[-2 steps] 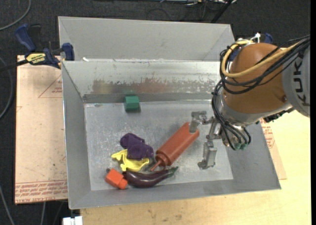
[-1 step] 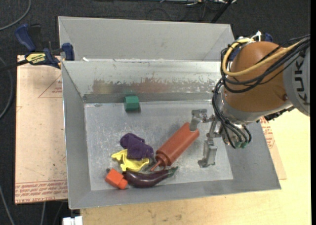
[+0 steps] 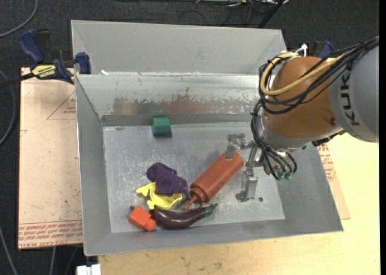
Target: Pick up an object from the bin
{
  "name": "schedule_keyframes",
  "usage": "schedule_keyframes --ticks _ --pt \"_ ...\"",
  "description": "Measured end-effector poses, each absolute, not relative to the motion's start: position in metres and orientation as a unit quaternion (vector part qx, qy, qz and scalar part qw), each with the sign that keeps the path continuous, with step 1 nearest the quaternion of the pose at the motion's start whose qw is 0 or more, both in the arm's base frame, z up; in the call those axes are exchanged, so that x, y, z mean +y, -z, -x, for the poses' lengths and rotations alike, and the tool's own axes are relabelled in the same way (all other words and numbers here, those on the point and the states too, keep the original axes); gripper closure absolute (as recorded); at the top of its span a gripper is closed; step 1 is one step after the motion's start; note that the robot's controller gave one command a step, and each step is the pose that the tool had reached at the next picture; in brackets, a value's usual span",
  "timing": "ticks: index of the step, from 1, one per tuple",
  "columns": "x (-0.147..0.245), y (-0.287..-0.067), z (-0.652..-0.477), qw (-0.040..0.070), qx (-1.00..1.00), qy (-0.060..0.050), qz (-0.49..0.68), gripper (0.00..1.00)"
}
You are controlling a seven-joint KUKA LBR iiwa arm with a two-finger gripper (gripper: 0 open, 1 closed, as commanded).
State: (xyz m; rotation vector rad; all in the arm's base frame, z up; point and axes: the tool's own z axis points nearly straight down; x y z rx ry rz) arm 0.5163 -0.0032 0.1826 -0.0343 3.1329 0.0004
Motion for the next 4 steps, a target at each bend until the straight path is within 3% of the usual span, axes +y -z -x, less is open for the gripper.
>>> schedule_keyframes --ticks 1,2,4 --pt "0.009 -0.129 -0.543 0.003 0.999 0.0 0.036 0.0" --pt "-0.045 -0.07 -0.569 0.005 0.997 -0.001 -0.082 1.0" --pt "-0.045 -0.071 -0.568 0.004 0.997 -0.001 -0.082 1.0"
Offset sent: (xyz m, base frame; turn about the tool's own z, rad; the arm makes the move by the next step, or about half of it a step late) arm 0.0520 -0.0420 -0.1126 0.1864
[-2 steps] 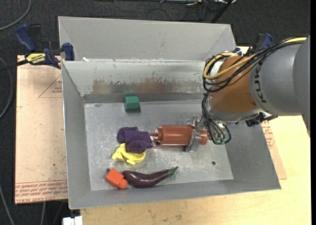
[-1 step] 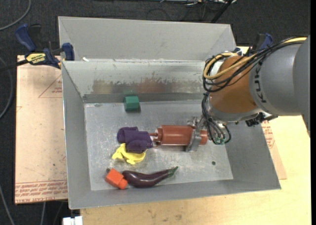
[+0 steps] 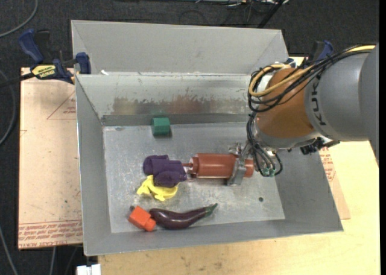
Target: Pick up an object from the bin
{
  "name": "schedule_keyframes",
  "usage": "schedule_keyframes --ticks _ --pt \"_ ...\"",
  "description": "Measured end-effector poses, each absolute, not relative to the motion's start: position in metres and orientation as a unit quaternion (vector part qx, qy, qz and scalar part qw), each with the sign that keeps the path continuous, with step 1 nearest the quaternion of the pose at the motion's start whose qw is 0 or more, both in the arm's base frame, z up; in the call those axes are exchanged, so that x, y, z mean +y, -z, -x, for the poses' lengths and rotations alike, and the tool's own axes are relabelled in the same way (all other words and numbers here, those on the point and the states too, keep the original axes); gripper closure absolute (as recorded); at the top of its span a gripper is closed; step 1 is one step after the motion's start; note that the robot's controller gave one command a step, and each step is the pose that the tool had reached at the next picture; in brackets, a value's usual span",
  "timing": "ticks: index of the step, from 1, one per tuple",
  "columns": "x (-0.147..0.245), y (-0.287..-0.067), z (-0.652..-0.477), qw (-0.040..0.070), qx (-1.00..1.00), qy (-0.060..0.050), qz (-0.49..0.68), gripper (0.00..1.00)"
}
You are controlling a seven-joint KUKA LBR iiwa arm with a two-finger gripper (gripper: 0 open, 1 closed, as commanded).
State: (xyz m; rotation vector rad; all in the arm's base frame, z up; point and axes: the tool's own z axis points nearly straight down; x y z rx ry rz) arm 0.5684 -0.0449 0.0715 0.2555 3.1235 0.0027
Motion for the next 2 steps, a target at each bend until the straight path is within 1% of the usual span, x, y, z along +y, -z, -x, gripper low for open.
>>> schedule_keyframes --ticks 1,2 --pt "-0.021 -0.11 -0.556 0.008 0.999 0.0 -0.031 1.0" --pt "-0.084 -0.229 -0.557 0.006 0.997 -0.001 -0.075 1.0"
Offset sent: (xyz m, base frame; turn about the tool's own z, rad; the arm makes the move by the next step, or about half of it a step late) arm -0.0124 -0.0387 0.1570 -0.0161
